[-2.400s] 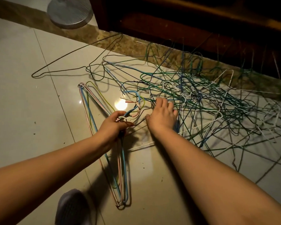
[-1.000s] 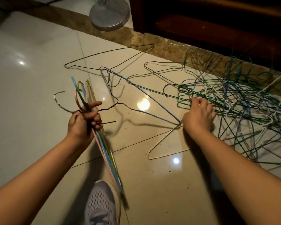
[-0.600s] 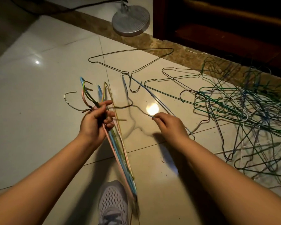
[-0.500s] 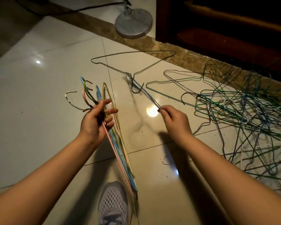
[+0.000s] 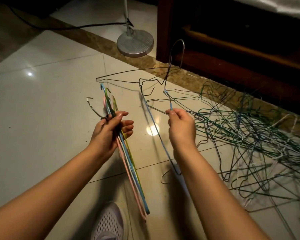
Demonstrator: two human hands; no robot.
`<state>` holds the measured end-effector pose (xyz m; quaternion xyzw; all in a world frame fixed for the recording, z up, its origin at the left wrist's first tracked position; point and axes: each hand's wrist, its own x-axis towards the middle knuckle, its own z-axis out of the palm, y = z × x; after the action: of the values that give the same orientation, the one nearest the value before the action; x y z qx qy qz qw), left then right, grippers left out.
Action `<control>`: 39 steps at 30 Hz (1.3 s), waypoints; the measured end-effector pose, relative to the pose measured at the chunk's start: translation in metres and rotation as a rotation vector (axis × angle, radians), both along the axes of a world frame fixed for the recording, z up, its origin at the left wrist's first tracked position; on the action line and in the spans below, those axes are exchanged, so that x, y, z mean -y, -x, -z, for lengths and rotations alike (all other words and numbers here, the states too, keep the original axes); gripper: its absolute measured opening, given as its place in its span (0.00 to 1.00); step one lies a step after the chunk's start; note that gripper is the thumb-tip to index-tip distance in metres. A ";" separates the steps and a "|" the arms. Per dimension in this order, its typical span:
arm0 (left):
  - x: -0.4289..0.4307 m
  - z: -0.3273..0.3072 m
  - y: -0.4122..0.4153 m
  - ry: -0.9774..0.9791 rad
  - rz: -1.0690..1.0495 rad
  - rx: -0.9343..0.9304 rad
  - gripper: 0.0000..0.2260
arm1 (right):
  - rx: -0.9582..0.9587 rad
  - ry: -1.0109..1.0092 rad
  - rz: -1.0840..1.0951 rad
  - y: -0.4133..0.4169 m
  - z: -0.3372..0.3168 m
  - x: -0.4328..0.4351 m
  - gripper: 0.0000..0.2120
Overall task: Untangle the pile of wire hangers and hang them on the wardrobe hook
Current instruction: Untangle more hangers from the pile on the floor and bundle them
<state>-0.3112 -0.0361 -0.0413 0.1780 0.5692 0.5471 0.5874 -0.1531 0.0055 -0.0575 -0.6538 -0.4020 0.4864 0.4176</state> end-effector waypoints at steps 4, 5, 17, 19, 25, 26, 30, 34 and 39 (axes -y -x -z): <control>-0.002 -0.003 -0.012 -0.019 0.061 0.027 0.08 | -0.014 -0.099 0.039 -0.001 -0.018 0.022 0.08; -0.002 -0.004 -0.015 -0.023 0.077 0.029 0.08 | -0.027 -0.131 0.065 -0.003 -0.022 0.027 0.09; -0.025 -0.032 -0.068 -0.120 0.256 -0.067 0.07 | -0.140 -0.066 0.247 -0.039 -0.027 0.033 0.09; -0.030 -0.038 -0.084 -0.108 0.306 -0.107 0.07 | -0.130 -0.050 0.278 -0.041 -0.023 0.034 0.06; -0.039 -0.039 -0.126 -0.093 0.447 -0.273 0.10 | -0.059 -0.035 0.147 -0.041 -0.023 0.044 0.06; -0.040 -0.039 -0.128 -0.098 0.470 -0.279 0.09 | -0.032 -0.021 0.125 -0.042 -0.023 0.046 0.07; -0.041 -0.040 -0.129 -0.124 0.526 -0.330 0.12 | 0.057 -0.058 0.013 -0.054 -0.023 0.048 0.09; -0.042 -0.053 -0.132 -0.106 0.535 -0.330 0.12 | 0.320 -0.196 -0.085 -0.088 -0.031 0.023 0.12; -0.037 -0.076 -0.149 -0.106 0.735 -0.397 0.10 | 0.580 -0.167 -0.317 -0.142 -0.054 -0.006 0.26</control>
<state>-0.1621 0.0008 0.0348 0.5012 0.5411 0.2847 0.6124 -0.0109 0.0116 -0.0036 -0.6578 -0.6393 0.3044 0.2569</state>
